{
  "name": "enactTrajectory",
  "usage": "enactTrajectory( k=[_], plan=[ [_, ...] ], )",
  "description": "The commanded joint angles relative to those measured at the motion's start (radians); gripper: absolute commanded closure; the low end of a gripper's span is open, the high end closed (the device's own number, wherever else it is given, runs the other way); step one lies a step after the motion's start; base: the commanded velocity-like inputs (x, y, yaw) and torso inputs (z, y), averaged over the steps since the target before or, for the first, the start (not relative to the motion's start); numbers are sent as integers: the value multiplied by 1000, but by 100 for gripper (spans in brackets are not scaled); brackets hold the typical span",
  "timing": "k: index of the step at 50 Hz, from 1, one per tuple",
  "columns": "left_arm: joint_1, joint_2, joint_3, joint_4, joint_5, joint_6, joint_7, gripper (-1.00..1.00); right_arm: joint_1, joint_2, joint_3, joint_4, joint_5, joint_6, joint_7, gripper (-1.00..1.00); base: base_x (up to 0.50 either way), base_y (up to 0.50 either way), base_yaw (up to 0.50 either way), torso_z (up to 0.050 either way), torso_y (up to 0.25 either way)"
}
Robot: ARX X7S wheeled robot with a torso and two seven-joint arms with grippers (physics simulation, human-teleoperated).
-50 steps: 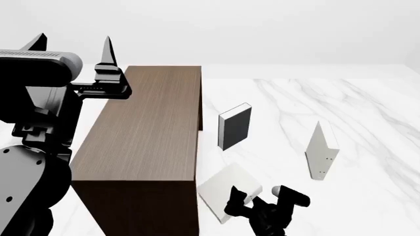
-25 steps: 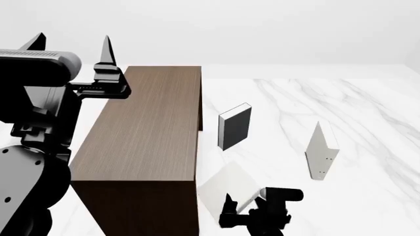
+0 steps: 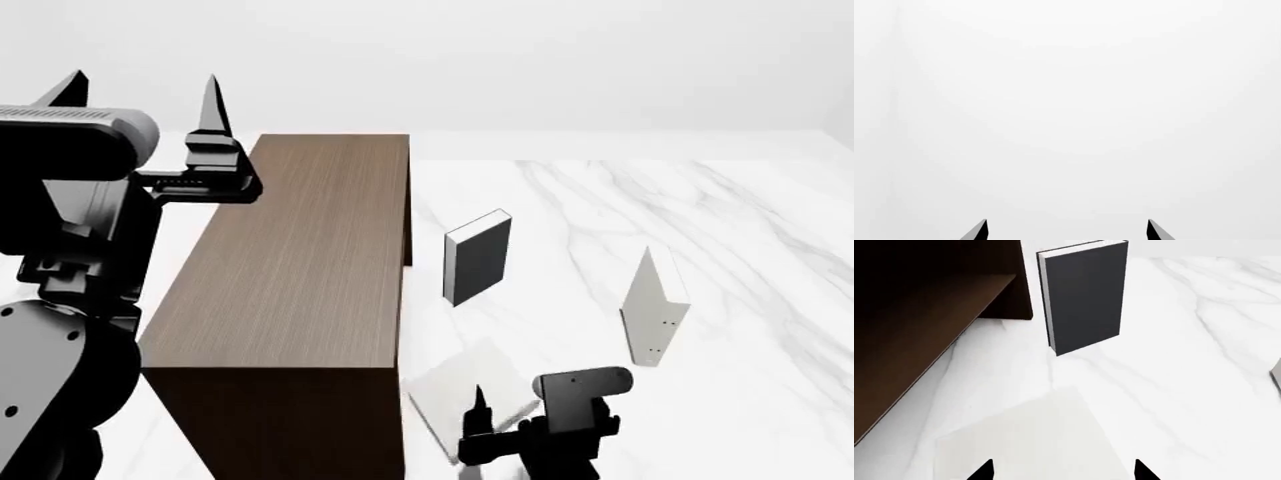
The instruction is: Pick up the book on the right and place it under the cabinet shelf.
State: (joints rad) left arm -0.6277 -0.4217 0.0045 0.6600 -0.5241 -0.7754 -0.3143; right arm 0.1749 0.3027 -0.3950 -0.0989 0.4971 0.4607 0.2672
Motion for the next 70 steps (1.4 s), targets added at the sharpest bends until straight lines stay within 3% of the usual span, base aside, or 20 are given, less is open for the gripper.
enactTrajectory(
  k=[1,18,32,52,70],
  plan=[
    [3,-1,2,0,-2,4,-3,-100,8,39,-13,-93,-12,48,29,-100,0,0,0,0,0],
    [11,-8,0,3,-5,14,-3,-100,55,109,36,-260,-19,88,86,-100,0,0,0,0,0],
    [19,-23,16,50,19,58,1,-100,81,137,89,-227,-102,-74,89,-100,0,0,0,0,0],
    [-130,-41,10,127,-53,-96,-50,-100,37,159,146,-206,-70,-166,61,-100,0,0,0,0,0],
    [-190,-40,5,128,-91,-143,-65,-100,11,162,130,-191,-86,-205,45,-100,0,0,0,0,-162]
  ],
)
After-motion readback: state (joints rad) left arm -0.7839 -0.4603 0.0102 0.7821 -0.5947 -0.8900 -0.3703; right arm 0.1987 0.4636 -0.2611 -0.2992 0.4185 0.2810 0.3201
